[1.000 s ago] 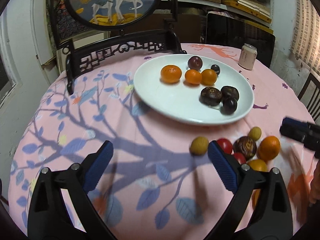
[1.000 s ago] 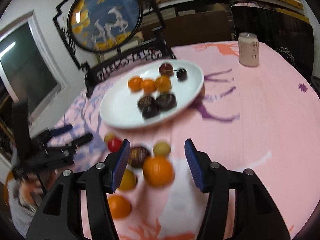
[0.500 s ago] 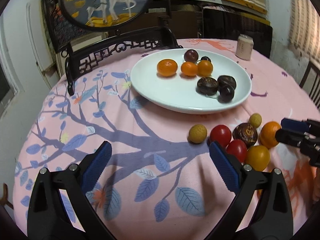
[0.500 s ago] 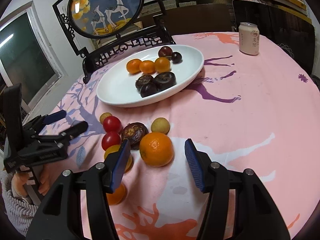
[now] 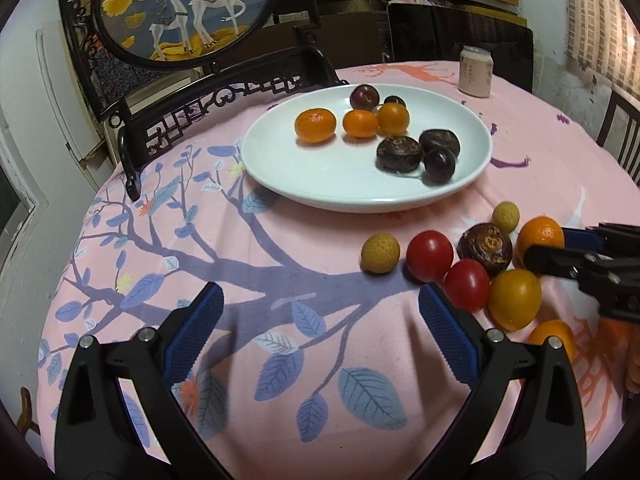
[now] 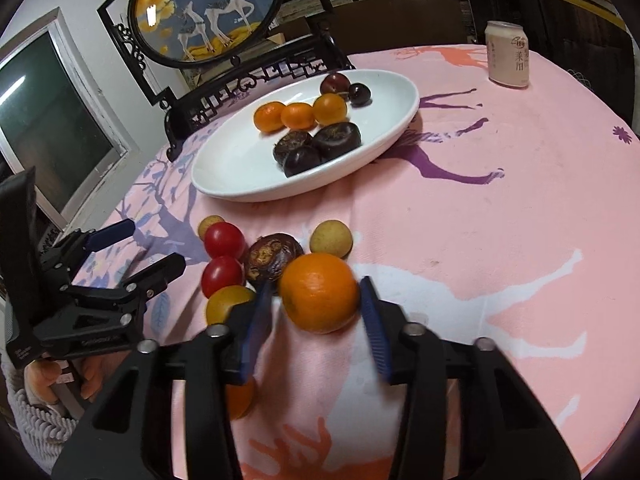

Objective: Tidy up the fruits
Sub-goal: 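Grasp a small yellow fruit with the left tool while the right tool grasps an orange, then lower both fruits onto the white plate and open both tools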

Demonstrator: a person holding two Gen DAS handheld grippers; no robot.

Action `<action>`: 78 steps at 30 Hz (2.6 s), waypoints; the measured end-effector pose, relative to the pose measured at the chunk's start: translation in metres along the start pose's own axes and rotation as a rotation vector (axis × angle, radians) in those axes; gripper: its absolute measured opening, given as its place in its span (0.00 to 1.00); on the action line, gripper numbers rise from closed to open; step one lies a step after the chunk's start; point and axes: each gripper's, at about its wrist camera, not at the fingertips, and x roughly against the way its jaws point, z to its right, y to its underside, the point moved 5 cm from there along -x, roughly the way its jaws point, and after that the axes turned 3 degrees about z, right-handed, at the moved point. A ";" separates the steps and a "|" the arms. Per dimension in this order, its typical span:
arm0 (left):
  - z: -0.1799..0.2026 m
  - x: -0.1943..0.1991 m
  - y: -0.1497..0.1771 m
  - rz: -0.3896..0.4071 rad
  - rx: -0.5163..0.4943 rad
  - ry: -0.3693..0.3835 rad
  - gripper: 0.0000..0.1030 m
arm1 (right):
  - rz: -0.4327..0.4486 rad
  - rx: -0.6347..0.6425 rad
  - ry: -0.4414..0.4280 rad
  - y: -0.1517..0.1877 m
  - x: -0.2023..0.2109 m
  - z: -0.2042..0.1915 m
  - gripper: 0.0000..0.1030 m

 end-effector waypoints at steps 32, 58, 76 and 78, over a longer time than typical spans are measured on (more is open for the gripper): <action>0.025 -0.035 -0.014 -0.042 -0.058 0.190 0.34 | 0.020 -0.110 -0.002 -0.009 0.013 0.022 0.38; -0.013 0.013 -0.053 0.094 0.114 0.169 0.24 | 0.110 -0.177 -0.016 -0.038 0.029 0.033 0.38; -0.028 -0.040 -0.089 0.085 0.184 0.130 0.66 | 0.105 -0.174 0.020 -0.124 -0.046 0.042 0.49; -0.029 -0.034 -0.087 0.098 0.185 0.123 0.73 | 0.116 -0.184 0.005 -0.122 -0.037 0.043 0.49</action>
